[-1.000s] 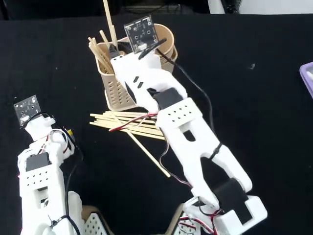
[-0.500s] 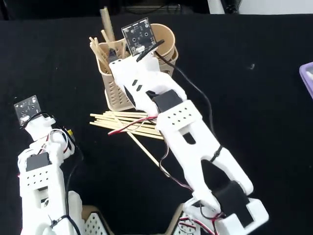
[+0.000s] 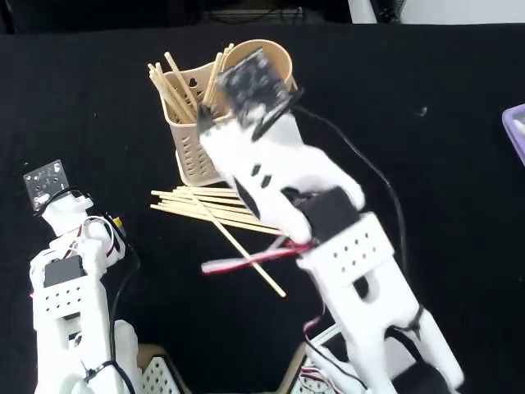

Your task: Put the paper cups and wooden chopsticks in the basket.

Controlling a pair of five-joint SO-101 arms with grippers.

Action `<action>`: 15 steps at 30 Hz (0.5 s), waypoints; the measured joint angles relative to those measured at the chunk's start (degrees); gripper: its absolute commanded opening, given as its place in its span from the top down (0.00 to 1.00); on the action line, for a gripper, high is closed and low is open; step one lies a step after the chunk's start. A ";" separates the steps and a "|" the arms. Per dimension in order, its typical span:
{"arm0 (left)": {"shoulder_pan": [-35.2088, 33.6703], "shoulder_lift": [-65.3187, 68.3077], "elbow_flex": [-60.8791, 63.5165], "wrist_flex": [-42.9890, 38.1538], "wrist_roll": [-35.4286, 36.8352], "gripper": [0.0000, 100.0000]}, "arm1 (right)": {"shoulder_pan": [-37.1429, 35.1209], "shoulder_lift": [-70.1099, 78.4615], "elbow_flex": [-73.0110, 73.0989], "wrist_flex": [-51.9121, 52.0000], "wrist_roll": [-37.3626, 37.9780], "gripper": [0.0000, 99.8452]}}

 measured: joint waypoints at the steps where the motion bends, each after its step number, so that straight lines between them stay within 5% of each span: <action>1: 0.00 0.00 0.00 0.00 0.00 0.82 | -0.26 -0.70 0.00 4.22 1.85 0.86; 6: 0.00 0.00 0.00 0.00 0.00 0.82 | -1.49 -1.41 8.70 16.70 6.95 0.83; 15: 0.00 0.00 0.00 0.00 0.00 0.82 | -3.16 7.03 27.16 9.14 10.64 0.76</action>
